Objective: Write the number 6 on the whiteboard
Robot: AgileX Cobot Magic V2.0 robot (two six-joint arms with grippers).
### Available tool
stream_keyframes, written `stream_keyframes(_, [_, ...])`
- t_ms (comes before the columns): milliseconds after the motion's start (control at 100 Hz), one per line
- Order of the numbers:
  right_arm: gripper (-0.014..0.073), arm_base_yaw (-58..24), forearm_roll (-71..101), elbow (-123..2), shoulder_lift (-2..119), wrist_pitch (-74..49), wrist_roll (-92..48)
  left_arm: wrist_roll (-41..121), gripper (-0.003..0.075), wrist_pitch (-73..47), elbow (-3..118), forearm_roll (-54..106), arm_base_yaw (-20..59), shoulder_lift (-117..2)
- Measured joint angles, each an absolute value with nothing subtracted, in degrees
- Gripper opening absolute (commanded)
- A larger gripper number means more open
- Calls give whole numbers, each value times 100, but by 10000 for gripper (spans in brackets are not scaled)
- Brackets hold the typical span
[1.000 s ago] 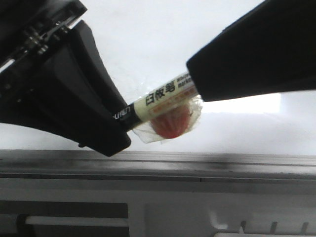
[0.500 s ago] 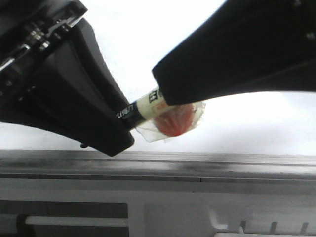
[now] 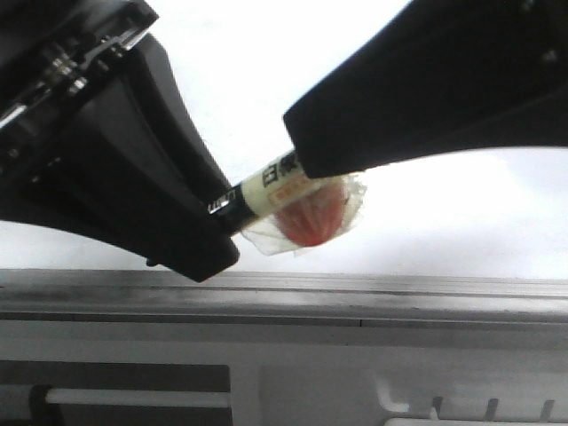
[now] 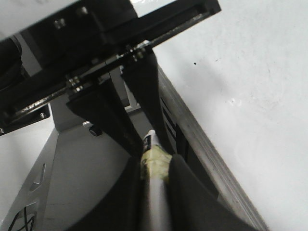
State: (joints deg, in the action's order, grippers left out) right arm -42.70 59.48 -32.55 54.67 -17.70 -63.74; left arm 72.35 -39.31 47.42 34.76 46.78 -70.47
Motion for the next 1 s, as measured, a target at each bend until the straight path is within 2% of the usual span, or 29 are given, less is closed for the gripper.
stream_keyframes(90, [-71,-4270,5948,-3255,5467,-1770,-6374,7235,118,-3931,4742,3476,4678,-7047])
stream_keyframes(160, [-70,-4270,5936,-3255,5467,-1770,-6374,7173,292,-3977,4766,3487,4678,-7047])
stream_keyframes(200, [-70,-4270,5919,-3255,5467,-1770,-6374,7051,428,-4017,4814,3488,4678,-7047])
stream_keyframes(260, [-69,-4270,5863,-3255,5456,-1770,-6374,6846,553,-4053,4908,3500,4678,-7012])
stream_keyframes(290, [-62,-4270,5825,-3255,5430,-1770,-6374,6732,595,-4053,4956,3500,4678,-6980])
stream_keyframes(320, [-56,-4270,5768,-3255,5392,-1770,-6374,6647,603,-4053,5001,3500,4678,-6927])
stream_keyframes(370, [-53,-4270,5673,-3255,5298,-1770,-6374,6501,588,-4042,5080,3507,4678,-6760])
stream_keyframes(440, [-53,-4270,5525,-3255,5124,-1770,-6374,6287,529,-3990,5108,3527,4593,-6423])
stream_keyframes(650, [-53,-4022,5236,-3255,4307,-1770,-6374,5473,253,-3651,4865,3527,3744,-4726])
stream_keyframes(850, [-53,-3318,4847,-3255,3844,-1773,-6374,5006,-14,-2825,3725,3562,2617,-2808])
stream_keyframes(1000, [-53,-2757,4640,-3255,3959,-1746,-6374,4958,-19,-2701,2857,3840,2127,-1899])
